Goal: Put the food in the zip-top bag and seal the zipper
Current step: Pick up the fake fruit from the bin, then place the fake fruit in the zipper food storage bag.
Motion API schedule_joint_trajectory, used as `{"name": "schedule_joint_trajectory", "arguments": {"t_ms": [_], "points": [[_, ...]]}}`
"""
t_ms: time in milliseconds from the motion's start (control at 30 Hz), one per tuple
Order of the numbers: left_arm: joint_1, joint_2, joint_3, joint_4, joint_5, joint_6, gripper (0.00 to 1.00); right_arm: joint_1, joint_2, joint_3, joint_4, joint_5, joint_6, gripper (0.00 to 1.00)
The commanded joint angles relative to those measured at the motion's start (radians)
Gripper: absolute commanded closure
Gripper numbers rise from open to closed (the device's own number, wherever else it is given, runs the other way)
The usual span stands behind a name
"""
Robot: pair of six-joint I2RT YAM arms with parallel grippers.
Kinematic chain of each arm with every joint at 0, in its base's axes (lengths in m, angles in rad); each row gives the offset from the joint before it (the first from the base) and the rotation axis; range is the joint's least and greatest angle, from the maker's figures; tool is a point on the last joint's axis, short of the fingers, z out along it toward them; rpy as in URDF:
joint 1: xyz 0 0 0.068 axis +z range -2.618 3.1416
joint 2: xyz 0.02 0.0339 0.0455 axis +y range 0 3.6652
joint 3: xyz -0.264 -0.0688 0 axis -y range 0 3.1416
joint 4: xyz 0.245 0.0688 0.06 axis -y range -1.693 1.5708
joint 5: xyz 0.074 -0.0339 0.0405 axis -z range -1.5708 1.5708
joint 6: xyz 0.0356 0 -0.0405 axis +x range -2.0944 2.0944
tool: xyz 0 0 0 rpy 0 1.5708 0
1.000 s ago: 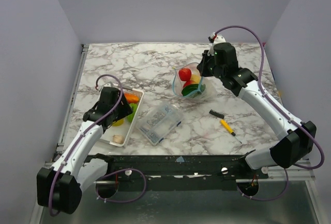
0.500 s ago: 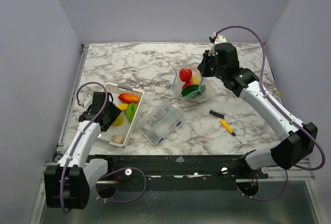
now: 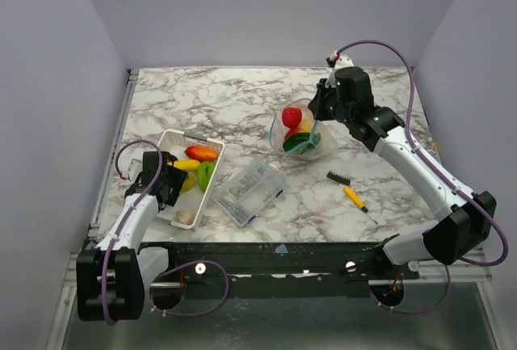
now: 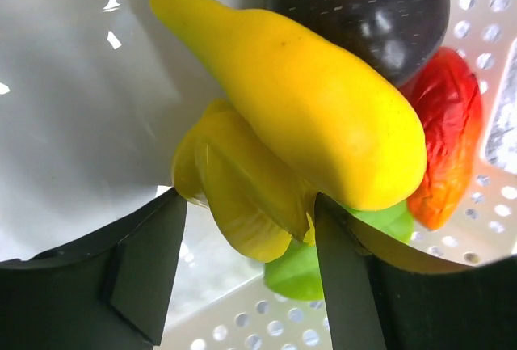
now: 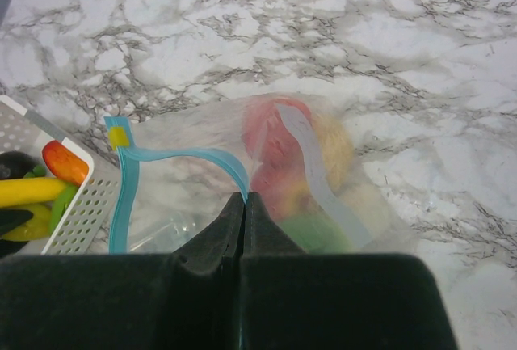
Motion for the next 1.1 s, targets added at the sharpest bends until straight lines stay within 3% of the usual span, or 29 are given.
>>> {"name": "schedule_joint_trajectory", "arguments": {"t_ms": [0,300,433,600,800,867,1067], "points": [[0.009,-0.034,-0.057,0.061,-0.013,-0.044,0.55,-0.004,-0.026,0.040,-0.012,-0.027,0.008,1.00],[0.009,-0.223,-0.036,-0.078,-0.049,-0.020,0.83,-0.004,-0.022,0.043,0.004,-0.041,0.019,1.00],[0.010,-0.319,-0.007,-0.141,0.028,0.028,0.85,-0.004,-0.010,0.059,-0.006,-0.057,0.020,1.00],[0.009,-0.435,-0.003,0.010,0.314,0.171,0.85,-0.003,-0.027,0.045,-0.001,-0.082,0.015,1.00],[-0.016,-0.380,0.016,0.446,0.740,0.124,0.85,-0.004,-0.042,0.006,0.056,-0.170,0.016,0.99],[-0.102,-0.334,0.083,0.476,0.771,0.148,0.85,-0.005,-0.034,0.016,0.047,-0.179,0.020,0.99],[-0.415,-0.185,0.261,0.511,0.683,0.237,0.85,-0.005,-0.034,0.033,0.036,-0.193,0.040,0.99]]}}
